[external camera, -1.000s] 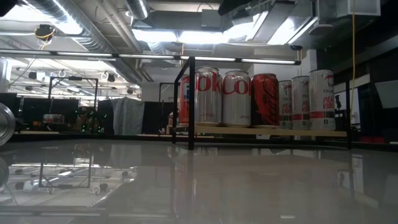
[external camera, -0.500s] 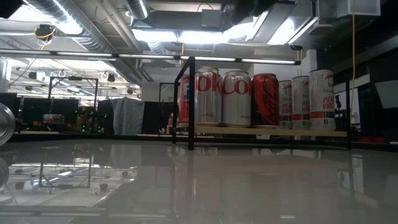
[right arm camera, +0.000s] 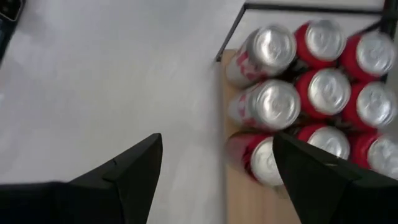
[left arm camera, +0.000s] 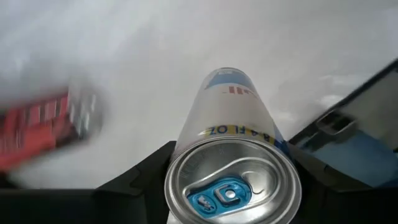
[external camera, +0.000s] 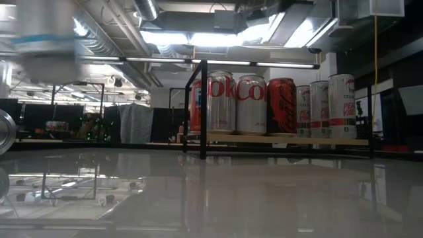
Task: Place canned beverage on shelf
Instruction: Put the blue soda can on the shelf
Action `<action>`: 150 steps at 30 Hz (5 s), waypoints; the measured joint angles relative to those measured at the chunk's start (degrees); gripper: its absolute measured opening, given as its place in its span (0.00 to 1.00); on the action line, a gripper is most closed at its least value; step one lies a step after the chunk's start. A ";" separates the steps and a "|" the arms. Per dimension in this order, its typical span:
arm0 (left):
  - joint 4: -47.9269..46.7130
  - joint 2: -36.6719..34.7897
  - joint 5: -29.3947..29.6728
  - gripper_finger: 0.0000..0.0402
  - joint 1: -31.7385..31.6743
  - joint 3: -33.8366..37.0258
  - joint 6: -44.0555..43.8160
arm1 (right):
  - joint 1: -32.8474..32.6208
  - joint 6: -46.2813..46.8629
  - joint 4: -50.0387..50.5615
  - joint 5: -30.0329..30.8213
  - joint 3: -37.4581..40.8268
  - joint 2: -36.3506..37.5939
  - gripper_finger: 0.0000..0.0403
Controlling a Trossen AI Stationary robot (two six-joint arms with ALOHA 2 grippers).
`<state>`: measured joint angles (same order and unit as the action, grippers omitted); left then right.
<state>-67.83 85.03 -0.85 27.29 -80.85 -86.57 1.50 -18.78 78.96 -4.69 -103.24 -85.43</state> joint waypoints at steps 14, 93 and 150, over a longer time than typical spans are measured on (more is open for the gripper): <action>1.31 24.79 -0.53 0.52 -20.74 -31.62 62.92 | 0.00 14.70 -9.34 1.23 22.29 21.58 0.73; -8.88 45.64 12.91 0.91 -18.85 -45.54 93.25 | 0.00 17.02 -13.02 5.16 25.35 22.91 0.73; 9.72 -6.99 21.75 0.91 -8.02 8.03 60.98 | -8.98 10.64 -47.44 1.12 25.33 -10.29 0.73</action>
<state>-58.11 78.04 20.90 19.27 -72.82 -25.59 -7.49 -8.14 31.52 -3.57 -77.91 -95.72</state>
